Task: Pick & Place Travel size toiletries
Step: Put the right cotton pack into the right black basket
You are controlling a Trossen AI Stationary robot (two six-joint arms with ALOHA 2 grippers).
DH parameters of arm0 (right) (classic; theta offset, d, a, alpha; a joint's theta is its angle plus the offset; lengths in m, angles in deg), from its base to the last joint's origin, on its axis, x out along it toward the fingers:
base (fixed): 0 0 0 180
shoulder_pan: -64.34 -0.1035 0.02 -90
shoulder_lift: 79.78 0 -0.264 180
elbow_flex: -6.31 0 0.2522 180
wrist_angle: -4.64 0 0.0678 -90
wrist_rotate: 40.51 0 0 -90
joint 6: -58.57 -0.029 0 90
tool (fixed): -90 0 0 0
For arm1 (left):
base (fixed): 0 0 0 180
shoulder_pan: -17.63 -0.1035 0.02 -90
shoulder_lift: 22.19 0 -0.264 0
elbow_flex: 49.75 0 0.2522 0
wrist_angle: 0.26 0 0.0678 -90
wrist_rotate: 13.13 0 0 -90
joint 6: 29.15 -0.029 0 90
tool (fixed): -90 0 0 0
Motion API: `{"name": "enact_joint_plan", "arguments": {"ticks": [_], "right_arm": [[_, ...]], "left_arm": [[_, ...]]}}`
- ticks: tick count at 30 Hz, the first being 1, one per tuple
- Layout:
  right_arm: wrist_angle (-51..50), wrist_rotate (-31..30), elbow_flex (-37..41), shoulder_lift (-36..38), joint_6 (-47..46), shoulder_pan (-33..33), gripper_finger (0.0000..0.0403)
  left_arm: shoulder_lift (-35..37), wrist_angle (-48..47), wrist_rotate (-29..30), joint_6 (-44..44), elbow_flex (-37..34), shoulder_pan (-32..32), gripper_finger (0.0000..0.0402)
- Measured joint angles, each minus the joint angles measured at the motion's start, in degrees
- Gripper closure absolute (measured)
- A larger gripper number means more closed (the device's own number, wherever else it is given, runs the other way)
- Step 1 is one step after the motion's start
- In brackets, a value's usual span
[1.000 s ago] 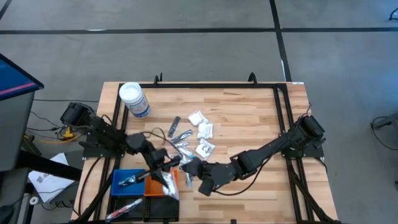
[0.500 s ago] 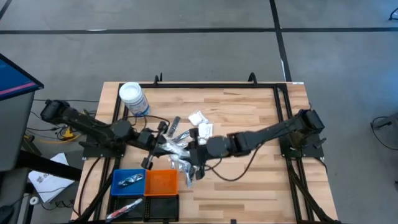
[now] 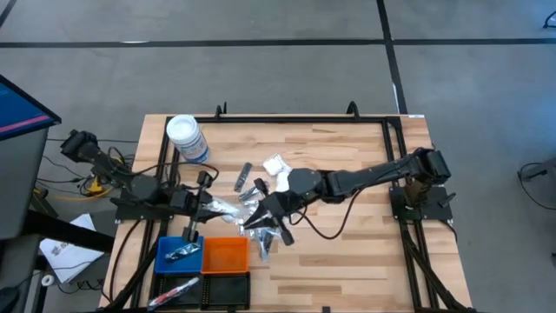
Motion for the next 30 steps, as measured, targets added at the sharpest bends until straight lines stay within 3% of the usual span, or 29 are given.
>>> {"name": "enact_joint_plan", "arguments": {"ticks": [7,19,26,30], "right_arm": [[5.6,-2.9,0.0,0.0,-1.3,0.4,0.0314],[8.4,-3.6,0.0,0.0,-1.8,1.2,0.0173],[9.1,-3.6,0.0,0.0,-4.4,2.0,0.0159],[15.5,-3.7,0.0,-2.8,-5.3,2.0,0.0159]], "left_arm": [[-0.4,1.0,5.1,-2.6,0.0,1.8,0.0385],[-0.7,11.8,3.3,-10.4,0.0,1.4,0.0385],[-0.7,12.7,2.2,-11.7,0.0,3.0,0.0385],[-3.0,16.2,1.9,-12.3,0.0,0.9,0.0385]]}}
